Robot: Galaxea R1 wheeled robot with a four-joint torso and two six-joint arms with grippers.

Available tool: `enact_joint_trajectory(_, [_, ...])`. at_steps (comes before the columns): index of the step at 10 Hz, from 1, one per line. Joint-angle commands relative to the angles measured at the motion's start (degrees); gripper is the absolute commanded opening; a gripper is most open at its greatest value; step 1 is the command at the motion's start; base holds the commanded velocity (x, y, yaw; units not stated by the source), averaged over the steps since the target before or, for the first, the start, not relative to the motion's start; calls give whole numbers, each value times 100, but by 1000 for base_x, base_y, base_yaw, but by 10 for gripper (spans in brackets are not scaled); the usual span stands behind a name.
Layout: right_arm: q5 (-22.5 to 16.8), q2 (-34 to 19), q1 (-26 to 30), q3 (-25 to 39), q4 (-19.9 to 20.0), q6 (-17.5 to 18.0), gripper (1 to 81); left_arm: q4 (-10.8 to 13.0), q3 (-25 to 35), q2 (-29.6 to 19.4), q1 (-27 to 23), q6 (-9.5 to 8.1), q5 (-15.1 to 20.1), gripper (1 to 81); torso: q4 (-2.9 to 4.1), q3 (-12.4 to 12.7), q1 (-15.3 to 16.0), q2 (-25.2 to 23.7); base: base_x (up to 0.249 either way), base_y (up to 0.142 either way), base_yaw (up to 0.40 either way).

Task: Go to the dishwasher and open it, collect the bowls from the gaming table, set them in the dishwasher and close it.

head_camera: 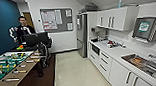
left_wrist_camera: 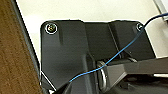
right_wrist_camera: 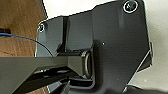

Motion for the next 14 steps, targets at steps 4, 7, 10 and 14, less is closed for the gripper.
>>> enact_joint_trajectory(4, [-305, 42, 222, -96, -149, -32, 811, 64, 9, -19, -190, 41, 300, 811, 0, 0, 0, 0, 0, 0, 375])
enact_joint_trajectory(7, [-297, 157, 195, -247, -255, -32, 811, 64, 9, -19, -190, 32, 318, 811, 0, 0, 0, 0, 0, 0, 375])
enact_joint_trajectory(10, [-297, 157, 212, -255, -255, -32, 811, 64, 9, -19, -199, 41, 327, 811, 0, 0, 0, 0, 0, 0, 375])
enact_joint_trajectory(14, [-297, 139, 230, -264, -246, -24, 811, 55, 9, -19, -190, 41, 301, 811, 0, 0, 0, 0, 0, 0, 375])
